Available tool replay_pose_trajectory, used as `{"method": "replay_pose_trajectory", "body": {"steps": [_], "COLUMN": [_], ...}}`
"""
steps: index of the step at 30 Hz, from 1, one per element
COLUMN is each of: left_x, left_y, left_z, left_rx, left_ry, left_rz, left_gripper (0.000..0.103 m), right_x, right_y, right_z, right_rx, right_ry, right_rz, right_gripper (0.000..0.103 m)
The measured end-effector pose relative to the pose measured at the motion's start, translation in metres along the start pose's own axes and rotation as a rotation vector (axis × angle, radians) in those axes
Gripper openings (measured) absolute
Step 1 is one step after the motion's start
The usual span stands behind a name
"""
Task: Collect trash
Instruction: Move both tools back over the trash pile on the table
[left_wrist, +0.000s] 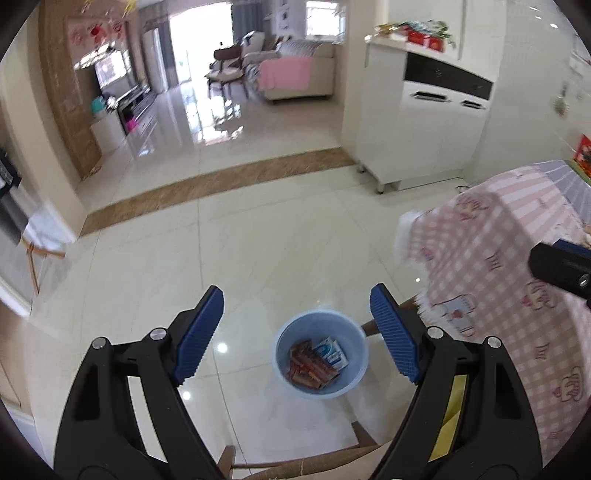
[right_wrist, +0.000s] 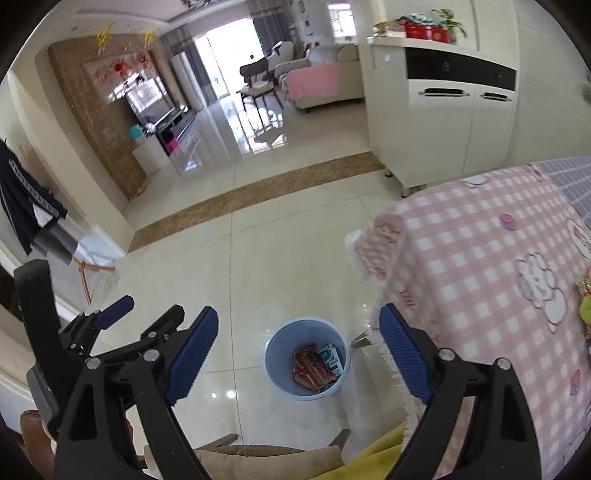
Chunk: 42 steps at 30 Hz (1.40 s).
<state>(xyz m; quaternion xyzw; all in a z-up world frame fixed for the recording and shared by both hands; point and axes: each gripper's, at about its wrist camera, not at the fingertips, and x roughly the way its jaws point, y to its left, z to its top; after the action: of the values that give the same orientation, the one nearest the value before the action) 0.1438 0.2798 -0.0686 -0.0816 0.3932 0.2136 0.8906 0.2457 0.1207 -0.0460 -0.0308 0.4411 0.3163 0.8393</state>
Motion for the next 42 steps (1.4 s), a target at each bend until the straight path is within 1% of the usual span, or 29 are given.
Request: {"method": "replay_pose_trajectory", "body": {"steps": [4,8,11,12,14,16,20,24,26,27,30,32,34,35,36,37,38,39,40,41,42], "left_x": [-0.019,-0.033,-0.045,-0.049,-0.056,-0.061,-0.068,-0.066,-0.063,-0.063,-0.057,-0.053,-0.048,-0.047,-0.045,-0.044,-0.044,-0.043,-0.042,-0.042,-0.042], "left_y": [-0.029,-0.063,-0.091,-0.101,-0.125,-0.144,-0.189,-0.231,-0.25,-0.254,-0.275,-0.284,-0.29,-0.292,-0.294,-0.297,-0.298,-0.3,-0.301,-0.302,-0.304], "left_z": [0.014,0.024,0.03,0.031,0.034,0.035,0.032,0.025,0.021,0.018,0.01,0.005,0.002,0.001,0.001,0.0,0.0,-0.001,0.0,0.0,0.0], "left_rx": [0.06,0.118,0.159,0.173,0.207,0.233,0.297,0.351,0.385,0.395,0.434,0.453,0.462,0.465,0.468,0.47,0.472,0.475,0.474,0.475,0.476], "left_ry": [-0.061,-0.099,-0.13,-0.137,-0.153,-0.157,-0.167,-0.141,-0.127,-0.122,-0.092,-0.074,-0.052,-0.044,-0.036,-0.03,-0.029,-0.026,-0.023,-0.019,-0.014], "left_rz": [-0.056,-0.117,-0.174,-0.194,-0.243,-0.28,-0.373,-0.457,-0.492,-0.5,-0.537,-0.548,-0.561,-0.566,-0.573,-0.58,-0.582,-0.583,-0.586,-0.59,-0.596], "left_gripper": [0.081,0.082,0.083,0.083,0.083,0.084,0.085,0.085,0.085,0.085,0.085,0.085,0.085,0.085,0.085,0.085,0.085,0.085,0.085,0.085,0.085], "right_x": [-0.021,-0.042,-0.063,-0.073,-0.084,-0.097,-0.117,-0.128,-0.132,-0.133,-0.133,-0.132,-0.13,-0.129,-0.129,-0.127,-0.123,-0.12,-0.121,-0.12,-0.121], "right_y": [-0.027,-0.06,-0.091,-0.107,-0.126,-0.152,-0.2,-0.231,-0.24,-0.245,-0.254,-0.258,-0.258,-0.26,-0.261,-0.263,-0.266,-0.27,-0.271,-0.272,-0.274], "right_z": [-0.004,-0.008,-0.016,-0.022,-0.028,-0.036,-0.059,-0.079,-0.085,-0.089,-0.095,-0.097,-0.098,-0.099,-0.099,-0.1,-0.1,-0.101,-0.101,-0.101,-0.102], "right_rx": [0.043,0.105,0.163,0.196,0.24,0.301,0.415,0.491,0.512,0.524,0.553,0.557,0.556,0.56,0.567,0.573,0.575,0.581,0.577,0.58,0.585], "right_ry": [-0.043,-0.085,-0.123,-0.139,-0.153,-0.17,-0.175,-0.162,-0.158,-0.155,-0.144,-0.137,-0.134,-0.134,-0.135,-0.131,-0.114,-0.096,-0.109,-0.109,-0.116], "right_rz": [-0.026,-0.061,-0.112,-0.136,-0.159,-0.187,-0.238,-0.27,-0.264,-0.256,-0.27,-0.271,-0.295,-0.308,-0.316,-0.33,-0.354,-0.369,-0.382,-0.39,-0.4], "right_gripper": [0.087,0.087,0.087,0.087,0.087,0.087,0.087,0.087,0.087,0.087,0.087,0.086,0.086,0.084,0.076,0.07,0.057,0.048,0.045,0.037,0.019]}}
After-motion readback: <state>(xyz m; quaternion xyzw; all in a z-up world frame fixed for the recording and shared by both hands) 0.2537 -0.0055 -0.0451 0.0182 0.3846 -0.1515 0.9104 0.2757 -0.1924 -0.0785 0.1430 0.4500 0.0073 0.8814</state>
